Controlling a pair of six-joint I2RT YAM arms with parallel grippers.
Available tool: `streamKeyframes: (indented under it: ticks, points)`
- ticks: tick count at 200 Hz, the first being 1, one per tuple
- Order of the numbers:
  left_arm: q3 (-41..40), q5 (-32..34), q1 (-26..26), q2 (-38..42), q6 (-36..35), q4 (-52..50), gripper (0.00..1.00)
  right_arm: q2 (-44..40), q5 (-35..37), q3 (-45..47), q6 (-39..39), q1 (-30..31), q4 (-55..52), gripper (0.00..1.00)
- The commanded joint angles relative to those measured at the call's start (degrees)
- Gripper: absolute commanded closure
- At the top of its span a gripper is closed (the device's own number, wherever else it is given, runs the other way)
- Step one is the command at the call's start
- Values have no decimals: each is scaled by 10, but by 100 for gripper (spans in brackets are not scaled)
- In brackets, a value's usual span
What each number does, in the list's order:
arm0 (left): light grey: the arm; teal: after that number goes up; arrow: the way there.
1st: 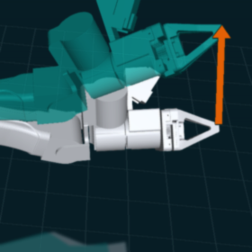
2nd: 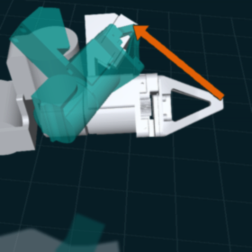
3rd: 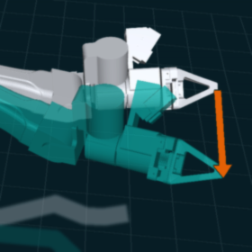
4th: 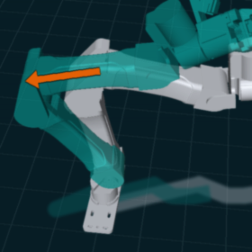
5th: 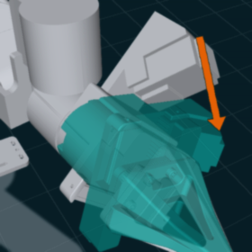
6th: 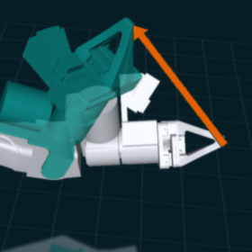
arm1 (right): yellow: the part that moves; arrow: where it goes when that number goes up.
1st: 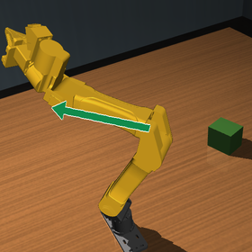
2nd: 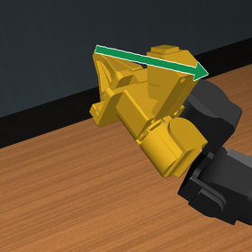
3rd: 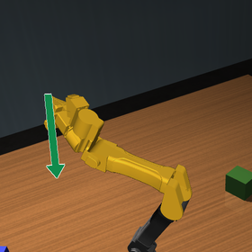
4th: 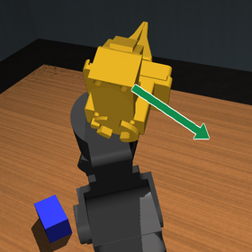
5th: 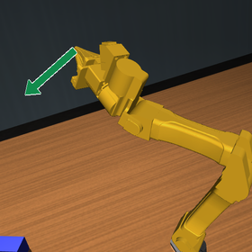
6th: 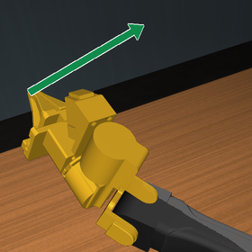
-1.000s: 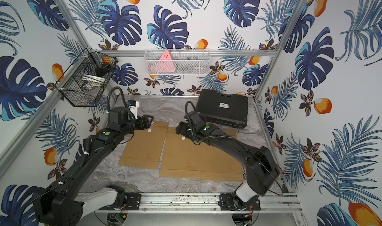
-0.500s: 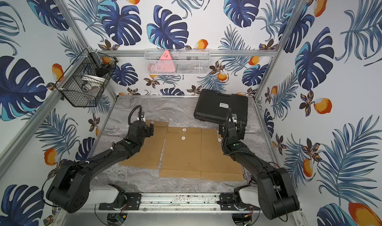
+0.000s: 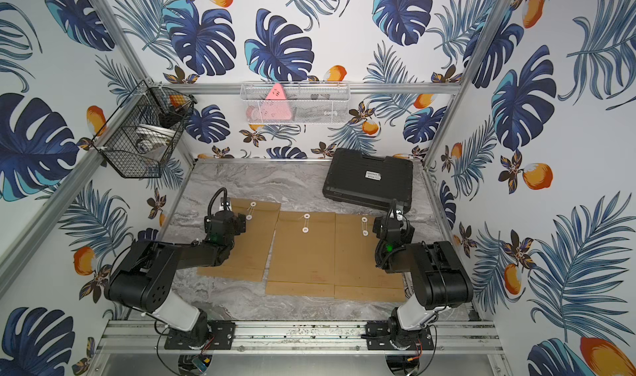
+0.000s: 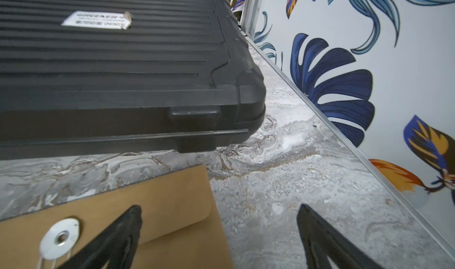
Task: Close the mouth of the file bag
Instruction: Reset both arms
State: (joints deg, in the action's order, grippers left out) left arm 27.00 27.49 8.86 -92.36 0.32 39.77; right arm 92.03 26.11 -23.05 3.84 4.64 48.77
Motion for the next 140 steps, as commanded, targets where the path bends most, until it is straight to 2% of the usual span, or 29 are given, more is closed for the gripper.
streamKeyframes:
  ticks: [1,8,18,23,26,32,37,49,58,64,70,82,99,117,140]
  points:
    - [-18,-38,-7,1,3,100,1,7,-73,2,17,-24,55,0]
    - [-32,-51,-15,-3,4,133,1,20,-89,12,25,-33,64,0]
    - [-64,-76,-23,-14,13,174,1,49,-87,21,8,-35,147,0]
    - [-79,-75,-27,-42,0,261,1,39,-85,13,12,-34,116,0]
    - [-85,-78,-26,-42,-5,281,1,30,-84,5,21,-34,82,0]
    - [-81,-84,-26,-15,8,219,1,19,-90,-4,36,-38,35,0]
    - [-72,-90,-33,-9,19,184,1,24,-97,-1,36,-43,45,0]
    - [-68,-85,-39,-30,12,225,1,43,-97,10,22,-45,110,0]
    - [-64,-90,-39,-14,22,179,1,28,-95,0,32,-45,63,0]
    - [-66,-89,-39,-23,17,201,1,23,-99,-2,37,-45,45,0]
    - [-70,-85,-39,-29,12,225,1,27,-95,0,32,-45,56,0]
    - [-70,-86,-38,-19,20,201,1,40,-97,9,23,-45,101,0]
    - [-70,-81,-34,-21,13,210,1,26,-96,2,30,-45,63,0]
    - [-68,-74,-29,-26,4,219,1,36,-99,7,24,-45,92,0]
    - [-69,-73,-28,-26,4,218,1,32,-98,5,27,-45,78,0]
